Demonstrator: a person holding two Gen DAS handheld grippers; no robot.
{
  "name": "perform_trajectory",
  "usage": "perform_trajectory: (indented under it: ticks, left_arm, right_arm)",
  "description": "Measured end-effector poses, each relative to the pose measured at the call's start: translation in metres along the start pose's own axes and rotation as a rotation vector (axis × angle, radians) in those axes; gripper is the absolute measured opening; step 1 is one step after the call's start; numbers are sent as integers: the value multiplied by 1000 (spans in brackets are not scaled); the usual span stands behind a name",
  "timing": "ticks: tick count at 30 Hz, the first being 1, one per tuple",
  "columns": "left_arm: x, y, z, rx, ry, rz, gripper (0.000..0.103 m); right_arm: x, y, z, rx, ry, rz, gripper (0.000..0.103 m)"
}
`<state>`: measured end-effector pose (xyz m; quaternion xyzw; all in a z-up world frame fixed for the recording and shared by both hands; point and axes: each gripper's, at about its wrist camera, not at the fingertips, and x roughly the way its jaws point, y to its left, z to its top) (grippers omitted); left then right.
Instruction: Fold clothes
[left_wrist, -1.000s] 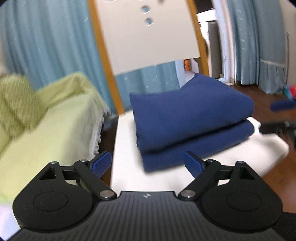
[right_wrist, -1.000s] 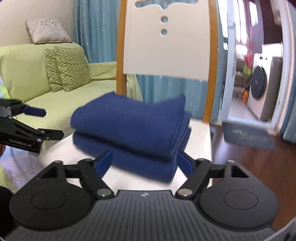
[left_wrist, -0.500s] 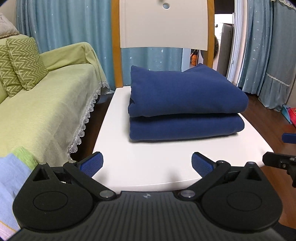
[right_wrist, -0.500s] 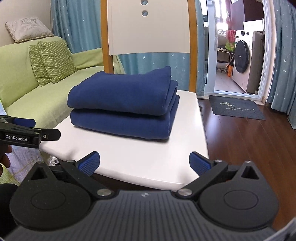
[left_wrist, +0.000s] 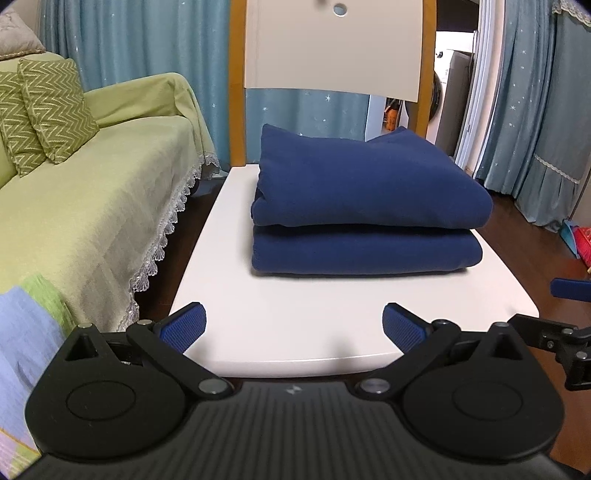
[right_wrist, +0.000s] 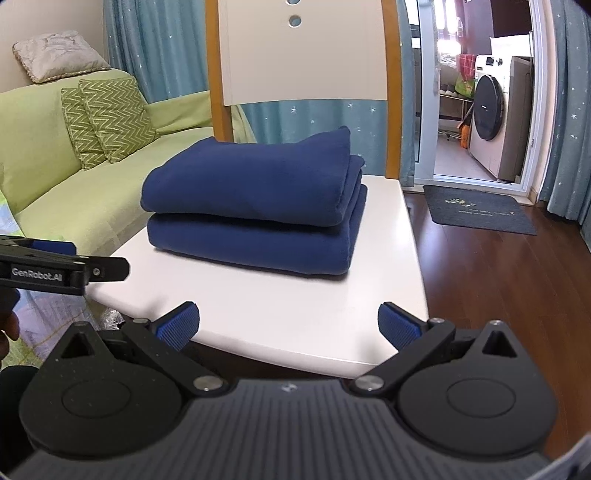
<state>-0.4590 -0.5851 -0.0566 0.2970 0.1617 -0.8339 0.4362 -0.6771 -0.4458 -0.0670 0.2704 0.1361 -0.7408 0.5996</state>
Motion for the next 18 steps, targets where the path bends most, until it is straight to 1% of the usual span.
perform_trajectory:
  ticks: [3, 14, 18]
  left_arm:
    - [0, 0, -1, 2, -1, 5, 102]
    - [3, -5, -2, 7, 0, -29, 102]
    - [2, -6, -2, -11, -22, -33, 102]
  right_arm:
    - [0, 1, 1, -6, -2, 1, 102]
    - [2, 4, 3, -14, 2, 14, 102]
    - [2, 4, 3, -15, -1, 11, 102]
